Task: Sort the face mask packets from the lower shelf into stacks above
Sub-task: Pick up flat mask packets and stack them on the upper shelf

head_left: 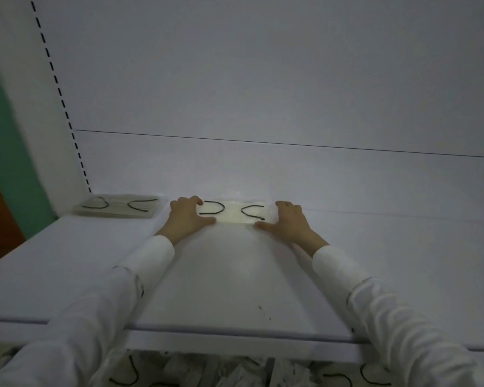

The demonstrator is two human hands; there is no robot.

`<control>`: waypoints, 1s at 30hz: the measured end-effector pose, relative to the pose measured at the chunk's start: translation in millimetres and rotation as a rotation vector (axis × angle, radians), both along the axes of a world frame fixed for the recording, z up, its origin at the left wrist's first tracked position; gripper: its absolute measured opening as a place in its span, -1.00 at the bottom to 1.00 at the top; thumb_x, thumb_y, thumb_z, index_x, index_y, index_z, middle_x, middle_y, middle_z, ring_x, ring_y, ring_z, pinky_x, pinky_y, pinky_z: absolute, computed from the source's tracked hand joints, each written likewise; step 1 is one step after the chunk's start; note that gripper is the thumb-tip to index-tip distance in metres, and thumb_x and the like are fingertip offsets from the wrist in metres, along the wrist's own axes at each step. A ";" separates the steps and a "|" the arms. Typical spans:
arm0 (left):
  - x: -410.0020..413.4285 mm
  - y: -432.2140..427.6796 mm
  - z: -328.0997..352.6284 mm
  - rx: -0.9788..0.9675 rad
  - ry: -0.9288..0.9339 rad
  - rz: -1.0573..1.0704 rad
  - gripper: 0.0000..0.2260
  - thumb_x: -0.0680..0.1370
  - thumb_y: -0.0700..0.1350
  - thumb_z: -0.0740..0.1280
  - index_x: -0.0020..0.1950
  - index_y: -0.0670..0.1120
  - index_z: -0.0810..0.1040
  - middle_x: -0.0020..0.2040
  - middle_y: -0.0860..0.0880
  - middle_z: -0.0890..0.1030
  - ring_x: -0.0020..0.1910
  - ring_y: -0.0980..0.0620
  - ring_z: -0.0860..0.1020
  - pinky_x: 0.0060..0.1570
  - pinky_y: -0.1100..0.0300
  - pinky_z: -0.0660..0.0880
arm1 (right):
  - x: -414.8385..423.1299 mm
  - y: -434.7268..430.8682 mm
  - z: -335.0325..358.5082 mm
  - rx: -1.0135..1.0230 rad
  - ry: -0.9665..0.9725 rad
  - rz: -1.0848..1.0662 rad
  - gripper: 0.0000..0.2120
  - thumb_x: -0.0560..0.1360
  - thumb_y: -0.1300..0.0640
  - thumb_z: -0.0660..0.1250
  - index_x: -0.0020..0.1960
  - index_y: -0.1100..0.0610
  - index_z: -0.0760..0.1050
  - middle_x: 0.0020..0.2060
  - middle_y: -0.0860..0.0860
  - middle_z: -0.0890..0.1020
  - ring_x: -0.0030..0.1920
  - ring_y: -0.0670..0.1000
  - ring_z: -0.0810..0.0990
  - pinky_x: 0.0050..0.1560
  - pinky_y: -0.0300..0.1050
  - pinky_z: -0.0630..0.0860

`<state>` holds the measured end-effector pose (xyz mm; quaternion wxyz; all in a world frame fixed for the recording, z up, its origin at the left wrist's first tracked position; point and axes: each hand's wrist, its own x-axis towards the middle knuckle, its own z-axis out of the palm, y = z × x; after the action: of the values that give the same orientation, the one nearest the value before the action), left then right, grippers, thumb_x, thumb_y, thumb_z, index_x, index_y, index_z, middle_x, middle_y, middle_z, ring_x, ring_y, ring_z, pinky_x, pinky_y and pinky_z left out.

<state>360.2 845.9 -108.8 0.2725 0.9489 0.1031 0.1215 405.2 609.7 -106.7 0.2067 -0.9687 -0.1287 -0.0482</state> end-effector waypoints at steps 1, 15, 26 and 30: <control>-6.9 -3.9 3.8 0.000 -0.022 -0.002 -0.55 0.46 0.05 0.42 0.27 -0.10 0.45 0.25 -0.19 0.44 0.30 -0.18 0.32 0.19 0.09 0.29 | -4.2 -4.3 3.3 -0.015 -0.008 0.026 -0.33 0.45 -0.20 0.36 0.38 0.19 0.31 0.35 0.09 0.39 0.36 0.16 0.29 0.26 -0.03 0.31; -178.1 -108.3 27.3 0.312 -0.112 -0.120 -0.73 0.51 0.01 0.30 0.15 -0.08 0.54 0.14 -0.05 0.59 0.09 -0.06 0.53 0.03 0.14 0.40 | -159.9 -87.8 24.7 -0.072 -0.194 0.295 -0.59 0.50 -0.04 0.29 0.32 0.01 0.41 0.22 0.06 0.53 0.22 0.09 0.48 0.16 -0.02 0.45; -320.8 -122.1 -6.5 0.215 -0.153 -0.072 -0.86 0.48 0.02 0.32 -0.05 -0.02 0.57 -0.16 0.03 0.62 -0.17 0.01 0.57 -0.15 0.10 0.53 | -273.3 -89.9 -14.5 0.156 -0.312 0.554 -0.78 0.50 0.10 0.28 0.12 0.10 0.56 -0.25 -0.10 0.60 -0.22 -0.03 0.59 -0.16 -0.07 0.55; -347.1 -87.1 -45.5 0.130 -0.126 0.017 -0.87 0.48 -0.01 0.35 -0.13 -0.05 0.60 -0.18 0.02 0.62 -0.19 0.04 0.57 -0.19 0.10 0.55 | -294.0 -67.1 -58.1 0.097 -0.261 0.715 -0.74 0.47 0.08 0.21 0.05 0.13 0.59 -0.31 -0.03 0.64 -0.34 0.01 0.58 -0.33 -0.11 0.51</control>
<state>13.1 758.8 -154.3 0.2155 0.9541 0.0857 0.1895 111.2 542.6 -164.8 0.2379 -0.8375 -0.4814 -0.1017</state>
